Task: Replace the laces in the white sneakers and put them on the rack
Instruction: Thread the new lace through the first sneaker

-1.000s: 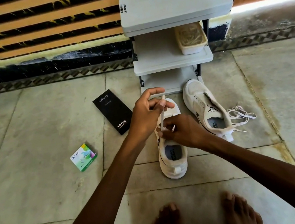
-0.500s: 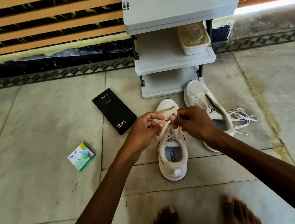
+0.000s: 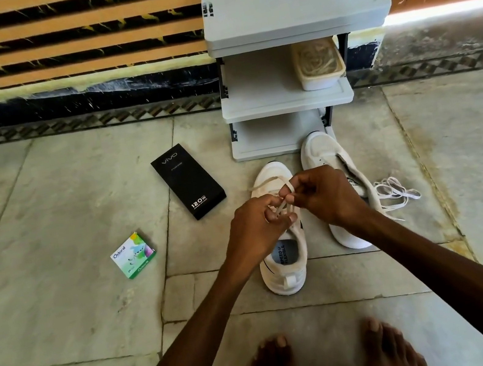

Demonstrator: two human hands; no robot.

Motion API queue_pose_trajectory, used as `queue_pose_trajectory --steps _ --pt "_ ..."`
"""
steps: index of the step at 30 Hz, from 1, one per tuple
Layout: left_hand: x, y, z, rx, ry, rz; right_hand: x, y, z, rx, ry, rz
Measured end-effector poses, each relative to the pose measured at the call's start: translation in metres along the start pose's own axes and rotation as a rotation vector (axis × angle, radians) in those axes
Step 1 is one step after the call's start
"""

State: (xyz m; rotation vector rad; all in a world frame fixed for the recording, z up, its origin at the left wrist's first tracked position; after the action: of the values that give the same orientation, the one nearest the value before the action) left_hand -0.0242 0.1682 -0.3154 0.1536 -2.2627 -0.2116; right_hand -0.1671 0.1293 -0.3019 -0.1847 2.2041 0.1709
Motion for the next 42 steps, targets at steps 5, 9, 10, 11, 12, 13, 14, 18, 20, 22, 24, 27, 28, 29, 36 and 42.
queue_pose_trajectory --steps 5,9,10,11,12,13,14,18,20,22,24,27,28,29,36,42 --pt "-0.001 -0.012 0.006 0.052 -0.065 0.058 -0.004 0.002 0.001 0.049 0.083 -0.071" --pt "0.000 -0.015 0.008 0.009 0.050 0.104 -0.010 0.007 0.000 0.095 0.056 -0.111" --pt "0.000 -0.015 0.008 0.009 0.067 0.117 -0.010 0.007 0.000 0.098 0.052 -0.116" --pt "0.000 -0.015 0.008 0.005 0.087 0.123 -0.011 0.007 0.000 0.101 0.054 -0.118" --pt "0.000 -0.015 0.009 0.000 0.111 0.124 -0.010 0.007 0.000 0.103 0.054 -0.115" --pt "-0.001 -0.016 0.008 -0.004 0.136 0.123 -0.010 0.007 0.000 0.105 0.049 -0.108" --pt "-0.002 -0.016 0.006 -0.007 0.157 0.122 -0.009 0.006 -0.001 0.108 0.043 -0.099" --pt "-0.006 -0.021 -0.004 -0.065 0.207 0.120 -0.010 0.009 0.000 0.103 0.029 -0.084" --pt "-0.004 -0.022 -0.008 -0.098 0.134 0.142 -0.012 0.011 0.002 0.079 0.002 -0.081" --pt "-0.001 -0.023 -0.013 -0.096 0.068 0.162 -0.015 0.013 0.005 0.077 0.000 -0.086" --pt "0.001 -0.023 -0.018 -0.094 0.060 0.166 -0.014 0.013 0.005 0.093 -0.002 -0.081" --pt "-0.001 -0.023 -0.024 -0.141 -0.002 0.148 -0.014 0.013 0.003 0.104 -0.050 -0.074" --pt "-0.001 -0.022 -0.025 -0.161 -0.010 0.140 -0.015 0.014 0.002 0.101 -0.066 -0.076" --pt "0.000 -0.021 -0.027 -0.168 -0.014 0.133 -0.015 0.014 0.003 0.092 -0.075 -0.078" --pt "0.017 -0.014 -0.069 0.122 -0.210 0.170 -0.003 0.020 0.006 0.083 -0.043 0.106" --pt "-0.005 -0.014 -0.072 -0.214 -0.875 -0.048 0.005 0.033 0.001 -0.005 0.437 0.180"
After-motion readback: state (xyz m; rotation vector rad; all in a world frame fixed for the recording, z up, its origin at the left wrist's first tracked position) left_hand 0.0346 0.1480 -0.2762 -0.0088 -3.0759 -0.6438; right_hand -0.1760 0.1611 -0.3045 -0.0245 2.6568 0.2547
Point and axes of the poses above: each hand's wrist, its own y-axis away from the middle knuckle, its own z-axis out of the palm, x = y × z, the point moved 6 cm from there along -y, towards the middle knuckle, and after that the axes turned 3 degrees about x, right-handed, at the moved point
